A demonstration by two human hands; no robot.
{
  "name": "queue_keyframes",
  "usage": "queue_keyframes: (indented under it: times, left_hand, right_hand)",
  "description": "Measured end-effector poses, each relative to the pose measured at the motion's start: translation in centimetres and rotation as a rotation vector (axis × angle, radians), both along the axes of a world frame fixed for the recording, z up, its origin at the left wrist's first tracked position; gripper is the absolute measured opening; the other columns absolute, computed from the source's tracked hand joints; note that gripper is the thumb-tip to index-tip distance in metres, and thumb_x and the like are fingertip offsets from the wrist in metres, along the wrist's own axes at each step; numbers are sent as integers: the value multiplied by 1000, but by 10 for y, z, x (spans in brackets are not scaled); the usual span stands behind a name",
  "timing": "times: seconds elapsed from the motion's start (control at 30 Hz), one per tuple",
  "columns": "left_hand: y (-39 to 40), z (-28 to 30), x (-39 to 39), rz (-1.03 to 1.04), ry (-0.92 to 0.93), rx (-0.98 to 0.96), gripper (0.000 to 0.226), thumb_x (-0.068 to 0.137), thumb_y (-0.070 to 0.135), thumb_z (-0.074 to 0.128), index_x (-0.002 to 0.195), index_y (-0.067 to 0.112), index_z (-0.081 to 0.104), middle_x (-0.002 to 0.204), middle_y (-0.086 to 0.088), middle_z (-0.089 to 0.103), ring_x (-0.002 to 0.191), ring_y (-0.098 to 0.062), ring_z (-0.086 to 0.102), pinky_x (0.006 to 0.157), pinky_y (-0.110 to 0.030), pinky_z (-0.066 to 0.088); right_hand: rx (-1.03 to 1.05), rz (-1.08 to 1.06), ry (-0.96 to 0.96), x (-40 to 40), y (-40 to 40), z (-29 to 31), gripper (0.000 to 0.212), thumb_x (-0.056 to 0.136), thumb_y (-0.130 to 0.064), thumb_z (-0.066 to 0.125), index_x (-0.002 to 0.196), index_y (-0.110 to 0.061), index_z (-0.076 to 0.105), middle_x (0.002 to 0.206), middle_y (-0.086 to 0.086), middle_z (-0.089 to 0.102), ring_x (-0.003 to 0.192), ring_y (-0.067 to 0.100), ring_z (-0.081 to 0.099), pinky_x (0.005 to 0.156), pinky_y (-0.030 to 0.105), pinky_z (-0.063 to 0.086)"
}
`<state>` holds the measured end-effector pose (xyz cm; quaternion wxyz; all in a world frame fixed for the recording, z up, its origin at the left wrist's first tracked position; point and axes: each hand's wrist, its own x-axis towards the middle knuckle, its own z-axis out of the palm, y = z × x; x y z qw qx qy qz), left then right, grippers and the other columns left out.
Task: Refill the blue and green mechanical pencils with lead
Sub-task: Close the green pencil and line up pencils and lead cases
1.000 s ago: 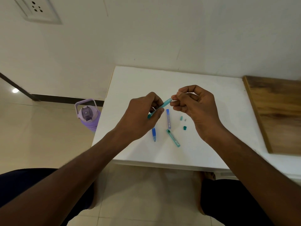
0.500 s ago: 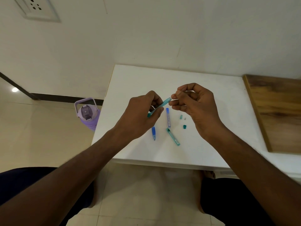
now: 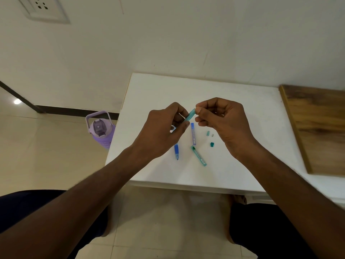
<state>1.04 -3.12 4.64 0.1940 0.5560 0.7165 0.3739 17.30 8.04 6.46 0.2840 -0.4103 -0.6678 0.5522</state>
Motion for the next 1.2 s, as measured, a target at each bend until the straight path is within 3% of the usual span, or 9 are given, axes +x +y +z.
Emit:
queue_keyframes:
  times: [0.2, 0.3, 0.5, 0.63, 0.77, 0.9, 1.0, 1.1, 1.2]
  left_hand:
    - [0, -1, 2, -14, -33, -6, 25, 98, 28, 74, 117, 14, 64, 99, 5, 75, 83, -9, 71, 73, -3, 52]
    - [0, -1, 4, -17, -45, -14, 24, 98, 27, 74, 116, 15, 63, 100, 4, 78, 85, -10, 73, 75, -5, 54]
    - [1, -1, 5, 8, -71, -18, 26, 97, 30, 75, 117, 18, 64, 100, 6, 79, 87, -10, 75, 79, -14, 59]
    - [2, 1, 5, 21, -87, -7, 25, 98, 30, 74, 117, 20, 63, 100, 9, 80, 85, -5, 75, 75, -4, 55]
    - [2, 3, 4, 43, -115, -13, 26, 97, 32, 74, 118, 21, 63, 101, 8, 79, 90, -8, 76, 81, -17, 62]
    - [2, 6, 5, 44, -147, -8, 28, 98, 29, 74, 122, 21, 62, 96, 10, 77, 88, -7, 76, 81, -21, 63]
    - [1, 7, 6, 26, -173, 3, 38, 99, 27, 72, 133, 22, 56, 97, 9, 79, 88, -6, 76, 82, -21, 63]
    - [1, 9, 7, 19, -176, 9, 46, 99, 27, 71, 140, 23, 51, 97, 8, 79, 88, -5, 76, 81, -18, 62]
    - [1, 9, 5, 22, -166, 9, 44, 99, 27, 71, 138, 23, 51, 97, 9, 79, 87, -3, 76, 81, -16, 62]
  right_hand:
    - [126, 27, -67, 1, -1, -2, 15, 93, -23, 78, 106, -16, 81, 98, -5, 82, 85, 16, 80, 83, 37, 66]
    - [140, 30, -90, 2, 1, -2, 17, 94, -26, 78, 107, -17, 82, 98, -6, 82, 85, 14, 80, 84, 39, 66]
    - [172, 50, -97, 3, 2, 0, 14, 93, -26, 79, 107, -23, 82, 94, -10, 82, 81, 9, 80, 77, 26, 65]
    - [222, 96, -132, 8, 9, 8, 18, 93, -24, 80, 110, -24, 81, 90, -10, 82, 80, 7, 79, 75, 19, 63]
    - [277, 59, -182, 20, 27, 19, 16, 91, -23, 81, 107, -25, 83, 83, -11, 81, 76, 5, 78, 71, 12, 59]
    - [377, 82, -511, 34, 47, 8, 6, 90, -26, 81, 96, -26, 82, 76, -12, 77, 69, 1, 73, 74, 9, 56]
    - [390, 178, -798, 38, 50, -15, 14, 91, -26, 80, 104, -20, 80, 78, -6, 72, 67, 4, 66, 68, 9, 49]
    - [340, 200, -854, 36, 49, -34, 20, 91, -29, 81, 107, -17, 80, 86, 2, 76, 76, 16, 70, 77, 24, 53]
    - [386, 195, -879, 32, 49, -44, 16, 90, -33, 80, 96, -18, 81, 82, 0, 75, 75, 15, 67, 76, 24, 51]
